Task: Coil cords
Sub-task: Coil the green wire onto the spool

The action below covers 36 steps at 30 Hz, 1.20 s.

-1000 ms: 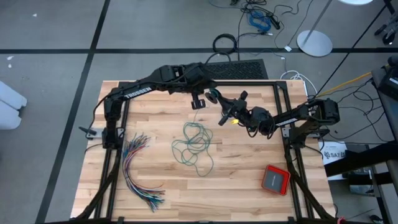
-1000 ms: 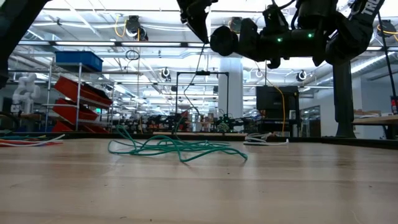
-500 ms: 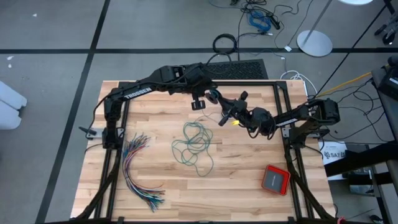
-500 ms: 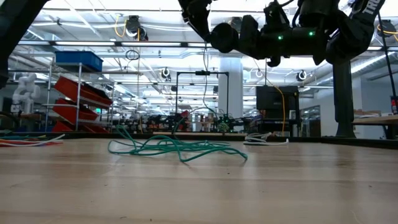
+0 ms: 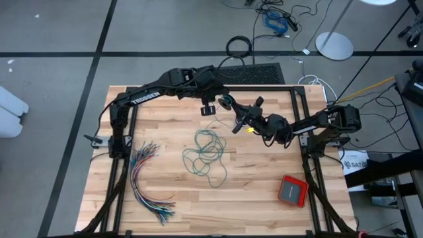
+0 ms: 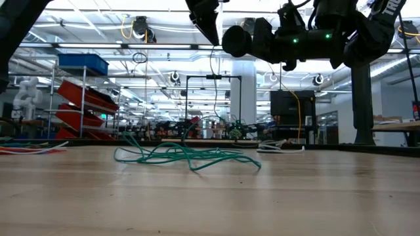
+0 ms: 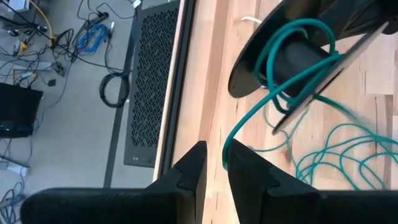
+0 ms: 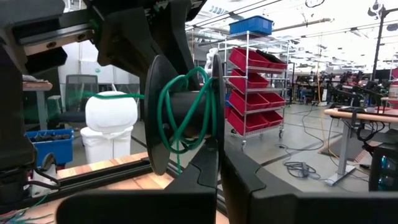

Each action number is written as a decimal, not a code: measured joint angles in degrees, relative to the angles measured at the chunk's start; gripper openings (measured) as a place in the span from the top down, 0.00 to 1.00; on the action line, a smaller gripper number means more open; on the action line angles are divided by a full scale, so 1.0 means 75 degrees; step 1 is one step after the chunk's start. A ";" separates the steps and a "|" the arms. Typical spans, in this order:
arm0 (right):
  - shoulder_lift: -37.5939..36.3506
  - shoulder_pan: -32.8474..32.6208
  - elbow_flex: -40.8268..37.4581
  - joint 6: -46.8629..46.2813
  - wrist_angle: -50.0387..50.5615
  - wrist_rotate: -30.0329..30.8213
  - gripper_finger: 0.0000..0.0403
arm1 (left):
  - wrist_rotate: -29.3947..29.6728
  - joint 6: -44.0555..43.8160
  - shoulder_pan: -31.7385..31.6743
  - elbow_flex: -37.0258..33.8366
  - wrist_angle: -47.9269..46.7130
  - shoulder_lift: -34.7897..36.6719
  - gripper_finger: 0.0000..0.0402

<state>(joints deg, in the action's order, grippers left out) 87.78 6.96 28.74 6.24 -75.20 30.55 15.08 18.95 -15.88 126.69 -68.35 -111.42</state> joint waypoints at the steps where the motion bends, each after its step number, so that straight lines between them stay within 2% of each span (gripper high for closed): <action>1: -0.0001 0.0000 -0.0001 0.0000 -0.0003 0.0000 1.00 | -0.0001 -0.0001 -0.0003 0.0000 -0.0017 0.0014 0.83; 10: -0.0001 0.0009 -0.0001 -0.0034 0.0001 -0.0004 1.00 | -0.0060 -0.0017 -0.0038 -0.0006 -0.0436 0.0089 0.83; 14: -0.0001 0.0009 -0.0001 -0.0069 -0.0054 -0.0064 1.00 | -0.0539 -0.0022 -0.0036 -0.0006 -0.0399 0.0109 0.83; 26: -0.0001 0.0009 -0.0001 -0.0079 -0.0108 -0.0076 1.00 | -0.0587 -0.0074 -0.0037 -0.0103 -0.0318 0.0109 0.83; 32: 0.0001 0.0006 -0.0006 -0.0058 -0.0105 -0.0076 1.00 | -0.0617 -0.0183 -0.0341 -0.0872 -0.0394 0.0109 0.83; 36: -0.0001 0.0006 -0.0083 -0.0064 -0.0119 -0.0070 1.00 | -0.0962 -0.0269 -0.0760 -0.1721 -0.0385 0.0109 0.83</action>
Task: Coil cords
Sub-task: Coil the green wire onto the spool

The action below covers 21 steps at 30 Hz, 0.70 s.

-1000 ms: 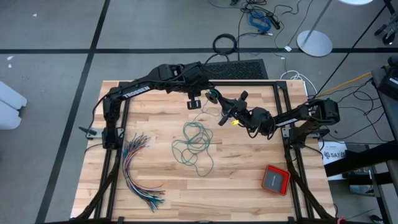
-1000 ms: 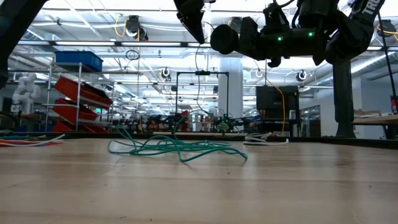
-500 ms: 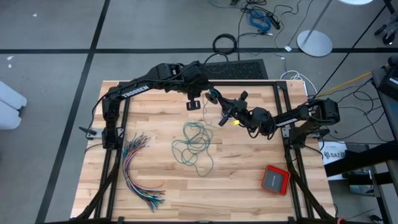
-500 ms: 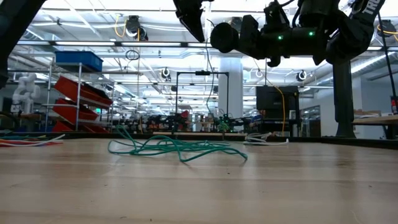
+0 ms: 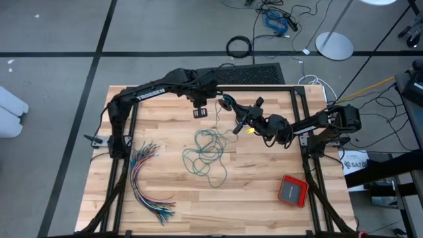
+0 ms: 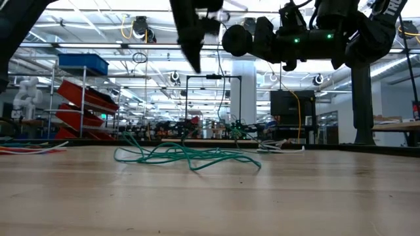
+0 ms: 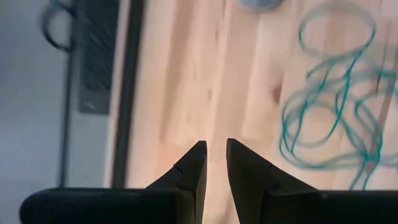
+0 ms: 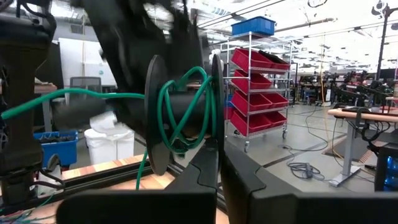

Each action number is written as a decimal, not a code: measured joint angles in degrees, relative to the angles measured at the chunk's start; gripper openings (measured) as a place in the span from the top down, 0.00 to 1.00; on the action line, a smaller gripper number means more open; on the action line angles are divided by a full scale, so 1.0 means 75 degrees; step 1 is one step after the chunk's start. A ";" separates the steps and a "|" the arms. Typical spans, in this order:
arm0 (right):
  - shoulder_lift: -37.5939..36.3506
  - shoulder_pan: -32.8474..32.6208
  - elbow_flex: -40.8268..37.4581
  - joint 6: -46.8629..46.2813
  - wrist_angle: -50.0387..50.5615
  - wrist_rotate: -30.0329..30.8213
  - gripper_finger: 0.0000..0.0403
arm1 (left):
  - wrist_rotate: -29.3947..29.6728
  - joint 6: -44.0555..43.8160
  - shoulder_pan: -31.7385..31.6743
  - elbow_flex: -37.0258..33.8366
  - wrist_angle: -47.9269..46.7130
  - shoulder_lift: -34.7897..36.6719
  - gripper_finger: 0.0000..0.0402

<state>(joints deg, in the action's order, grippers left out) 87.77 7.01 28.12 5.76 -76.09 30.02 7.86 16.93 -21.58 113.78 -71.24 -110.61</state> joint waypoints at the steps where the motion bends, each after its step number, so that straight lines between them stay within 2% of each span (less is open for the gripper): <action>1: 0.0001 0.0000 -0.0011 -0.0016 -0.0008 -0.0005 1.00 | -0.0167 0.0000 -0.0125 -0.0234 0.0020 0.0000 0.83; 6: 0.0002 0.0000 -0.0125 -0.0018 -0.0203 -0.0005 1.00 | -0.0900 -0.0070 -0.0771 -0.1672 0.0691 0.0000 0.83; 11: 0.0001 0.0000 -0.0224 -0.0018 -0.0300 0.0015 1.00 | -0.1445 -0.0145 -0.1360 -0.3427 0.2789 0.0419 0.83; 13: 0.0000 0.0000 -0.0242 -0.0012 -0.0315 0.0022 1.00 | -0.1751 -0.0209 -0.1581 -0.4056 0.3815 0.0694 0.83; 15: 0.0003 0.0000 -0.0242 0.0058 -0.0350 0.0021 1.00 | -0.2432 -0.0417 -0.1786 -0.4745 0.4960 0.1015 0.83; 18: 0.0003 0.0043 -0.0242 0.0122 -0.0385 0.0023 1.00 | -0.3579 -0.0979 -0.1945 -0.6067 0.7468 0.1494 0.83; 21: 0.0002 0.0087 -0.0242 0.0127 -0.0398 0.0007 1.00 | -0.4086 -0.1689 -0.1908 -0.7413 1.0001 0.1630 0.83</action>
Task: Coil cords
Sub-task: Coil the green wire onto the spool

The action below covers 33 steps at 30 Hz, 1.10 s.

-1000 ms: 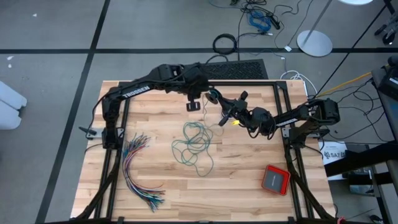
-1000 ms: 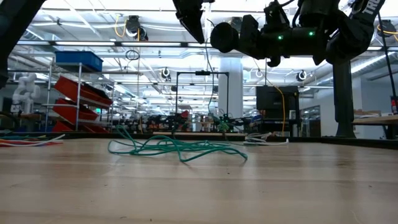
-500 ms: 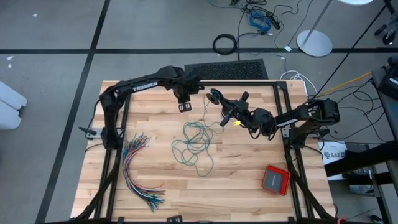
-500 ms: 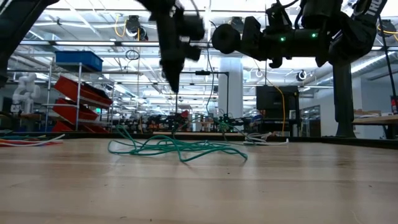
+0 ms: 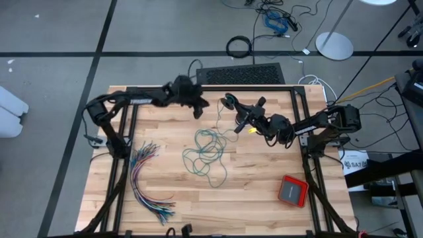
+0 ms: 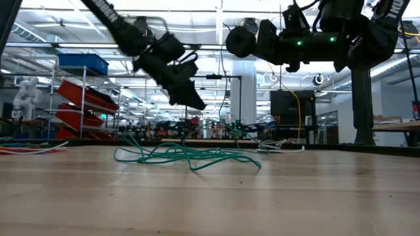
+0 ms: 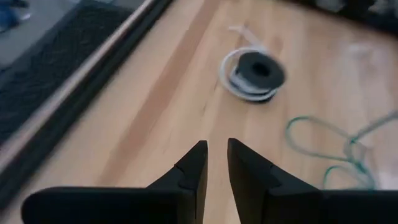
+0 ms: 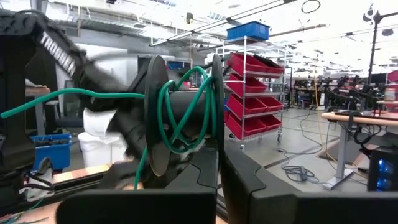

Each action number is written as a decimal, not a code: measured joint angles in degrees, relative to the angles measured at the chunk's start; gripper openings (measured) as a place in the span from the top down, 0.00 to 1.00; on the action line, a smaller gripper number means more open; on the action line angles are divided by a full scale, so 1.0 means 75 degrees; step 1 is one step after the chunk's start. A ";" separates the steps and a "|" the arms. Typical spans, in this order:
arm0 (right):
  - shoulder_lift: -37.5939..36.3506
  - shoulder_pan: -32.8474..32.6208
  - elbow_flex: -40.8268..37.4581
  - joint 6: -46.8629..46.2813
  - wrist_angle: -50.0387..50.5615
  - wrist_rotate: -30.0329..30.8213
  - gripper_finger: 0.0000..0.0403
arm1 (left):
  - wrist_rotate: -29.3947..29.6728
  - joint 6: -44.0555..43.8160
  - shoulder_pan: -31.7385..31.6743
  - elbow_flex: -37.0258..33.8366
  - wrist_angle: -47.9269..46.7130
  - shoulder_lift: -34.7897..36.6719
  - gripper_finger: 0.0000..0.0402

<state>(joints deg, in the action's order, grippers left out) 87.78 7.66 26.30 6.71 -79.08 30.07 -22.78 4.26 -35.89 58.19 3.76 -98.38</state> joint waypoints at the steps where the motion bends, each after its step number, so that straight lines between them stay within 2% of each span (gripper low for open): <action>1: 0.0001 0.0000 0.0000 0.0004 0.0043 -0.0002 1.00 | -0.0245 -0.0236 0.0020 -0.0433 0.0702 -0.0003 0.83; 3: -0.0002 0.0000 0.0000 -0.0001 0.0127 -0.0025 1.00 | -0.0619 -0.0582 0.0140 -0.1201 0.2084 -0.0015 0.83; 8: 0.0001 0.0002 0.0000 -0.0001 0.0234 -0.0068 1.00 | -0.0697 -0.1175 0.1001 -0.2863 0.5878 -0.0015 0.83; 10: 0.0001 0.0020 0.0000 -0.0001 0.0220 -0.0119 1.00 | 0.0006 -0.1206 0.1507 -0.3295 0.7213 0.0002 0.83; 12: 0.0001 0.0060 0.0000 -0.0031 0.0223 -0.0238 1.00 | 0.1008 -0.1035 0.2028 -0.3590 0.7998 -0.0005 0.83; 16: 0.0001 0.0116 0.0000 -0.0192 0.0229 -0.0470 1.00 | 0.3055 -0.0139 0.2974 -0.3599 0.8407 -0.0004 0.83; 20: 0.0001 0.0119 0.0003 -0.0202 0.0186 -0.0486 1.00 | 0.4014 0.0867 0.3515 -0.3447 0.8356 -0.0007 0.83; 24: 0.0001 0.0120 0.0003 -0.0129 0.0074 -0.0658 1.00 | 0.5007 0.0491 0.3689 -0.3359 0.8334 -0.0007 0.83; 28: 0.0001 0.0121 0.0005 -0.0095 0.0073 -0.0860 1.00 | 0.4886 -0.0615 0.3639 -0.3356 0.8122 -0.0116 0.83; 33: 0.0001 0.0076 0.0006 -0.0202 0.0418 -0.1067 1.00 | 0.4578 -0.0925 0.3735 -0.3356 0.8201 -0.0381 0.81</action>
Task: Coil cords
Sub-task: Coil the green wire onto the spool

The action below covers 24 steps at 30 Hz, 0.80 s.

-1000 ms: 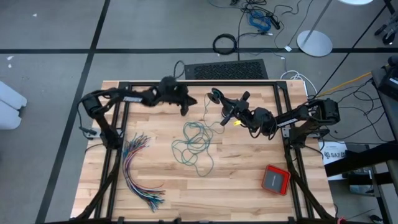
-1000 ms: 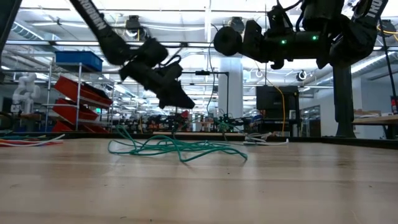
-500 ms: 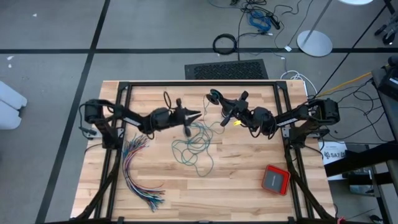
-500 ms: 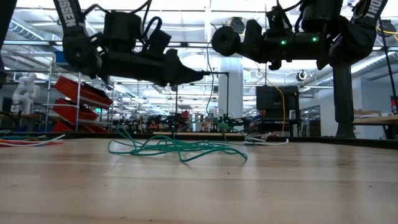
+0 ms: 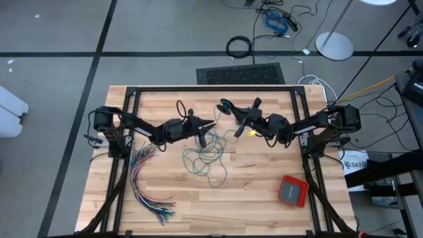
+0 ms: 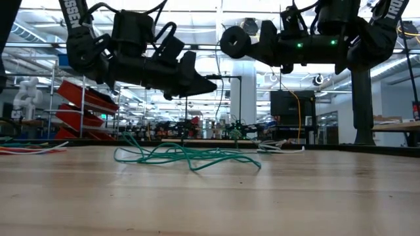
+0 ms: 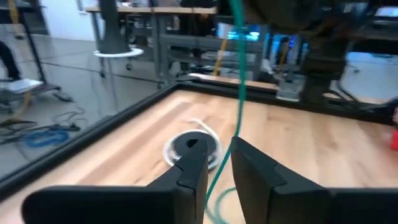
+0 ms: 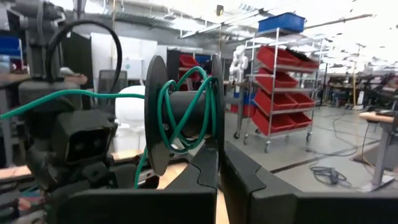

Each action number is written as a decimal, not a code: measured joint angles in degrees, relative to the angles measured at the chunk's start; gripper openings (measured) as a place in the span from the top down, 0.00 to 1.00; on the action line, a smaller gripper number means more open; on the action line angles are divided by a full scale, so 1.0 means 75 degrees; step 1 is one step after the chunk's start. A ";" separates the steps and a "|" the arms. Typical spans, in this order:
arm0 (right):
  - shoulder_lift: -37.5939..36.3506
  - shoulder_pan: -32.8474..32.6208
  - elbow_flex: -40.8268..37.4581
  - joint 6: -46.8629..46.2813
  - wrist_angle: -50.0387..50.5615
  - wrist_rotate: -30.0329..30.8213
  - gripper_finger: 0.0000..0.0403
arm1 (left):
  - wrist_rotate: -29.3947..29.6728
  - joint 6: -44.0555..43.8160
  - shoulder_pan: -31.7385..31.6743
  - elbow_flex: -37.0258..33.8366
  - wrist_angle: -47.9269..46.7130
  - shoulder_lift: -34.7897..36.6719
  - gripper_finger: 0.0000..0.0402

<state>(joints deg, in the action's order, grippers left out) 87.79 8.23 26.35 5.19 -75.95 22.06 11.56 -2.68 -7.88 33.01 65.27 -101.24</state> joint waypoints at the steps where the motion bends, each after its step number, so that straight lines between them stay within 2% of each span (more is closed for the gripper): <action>1: 0.0000 -0.0032 0.0000 -0.0001 0.0094 0.0003 1.00 | -0.0059 -0.0047 0.0040 0.0006 -0.0003 -0.0005 0.79; 4: 0.0000 -0.0076 0.0000 0.0042 0.0173 0.0001 1.00 | -0.0060 -0.0178 0.0177 0.0041 -0.0004 -0.0018 0.74; 10: 0.0000 -0.0067 0.0000 0.0113 0.0141 0.0006 1.00 | 0.0417 0.0005 0.0311 0.0041 0.0038 -0.0022 0.67; 17: 0.0000 -0.0061 0.0000 0.0137 0.0138 0.0006 1.00 | 0.0468 0.0006 0.0306 0.0119 -0.0035 -0.0026 0.66; 24: 0.0000 -0.0061 0.0003 0.0137 0.0088 0.0006 1.00 | 0.0483 -0.0045 0.0316 0.0251 0.0004 -0.0508 0.66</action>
<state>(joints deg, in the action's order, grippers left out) 87.79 7.77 26.37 6.22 -75.29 22.11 15.18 -3.02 -5.50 34.89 65.31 -105.04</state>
